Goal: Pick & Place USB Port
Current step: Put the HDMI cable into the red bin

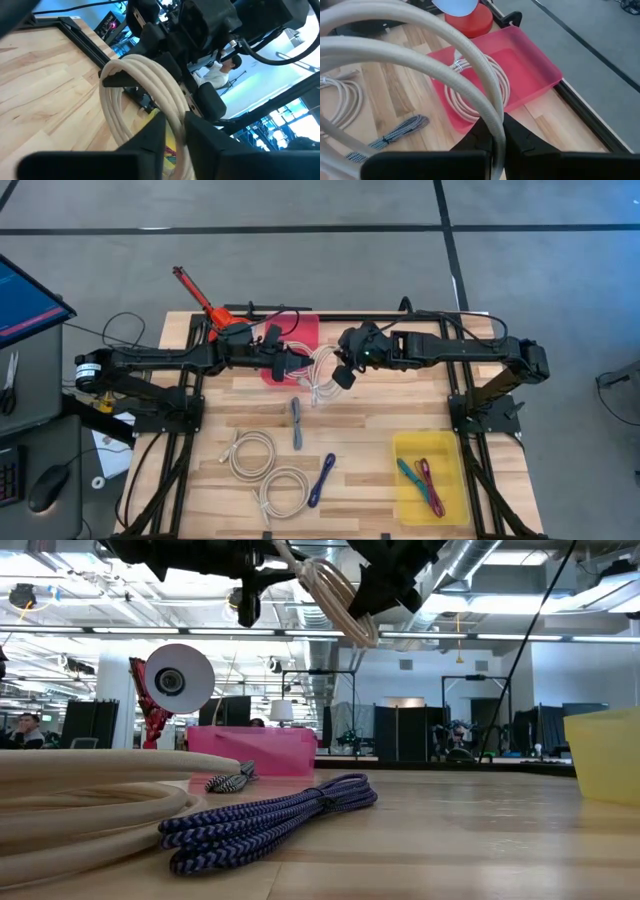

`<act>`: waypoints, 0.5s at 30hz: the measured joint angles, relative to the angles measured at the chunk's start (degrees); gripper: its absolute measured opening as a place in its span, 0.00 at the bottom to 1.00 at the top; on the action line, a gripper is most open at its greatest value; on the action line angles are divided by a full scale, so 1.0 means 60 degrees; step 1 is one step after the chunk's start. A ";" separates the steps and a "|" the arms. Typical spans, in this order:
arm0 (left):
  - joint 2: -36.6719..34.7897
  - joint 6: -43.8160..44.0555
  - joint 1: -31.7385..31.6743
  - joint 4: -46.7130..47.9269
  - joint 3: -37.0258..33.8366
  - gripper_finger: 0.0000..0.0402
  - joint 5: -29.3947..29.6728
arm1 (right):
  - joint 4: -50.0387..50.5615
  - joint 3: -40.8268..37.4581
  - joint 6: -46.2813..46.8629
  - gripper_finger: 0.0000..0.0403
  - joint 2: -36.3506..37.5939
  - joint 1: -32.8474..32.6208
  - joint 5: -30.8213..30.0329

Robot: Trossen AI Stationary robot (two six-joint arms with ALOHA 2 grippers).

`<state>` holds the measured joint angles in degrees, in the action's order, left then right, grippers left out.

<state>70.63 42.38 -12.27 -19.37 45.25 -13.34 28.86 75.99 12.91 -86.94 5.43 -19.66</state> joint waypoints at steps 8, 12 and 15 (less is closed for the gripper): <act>0.0000 -0.0237 -0.0004 -0.0005 0.0000 0.05 0.0000 | 0.0000 0.0000 -0.0003 0.02 0.0000 0.0000 -0.0026; 0.0008 -0.0657 -0.0038 0.0026 -0.0004 0.03 -0.0001 | 0.0120 0.0000 0.0035 0.10 0.0000 0.0000 0.0004; 0.0022 -0.0809 -0.0144 0.0078 -0.0018 0.03 -0.0018 | 0.0613 0.0000 0.0040 0.20 0.0000 -0.0023 0.0058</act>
<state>70.76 37.52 -13.14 -18.90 45.15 -13.45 32.54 75.99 13.15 -86.94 5.30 -19.31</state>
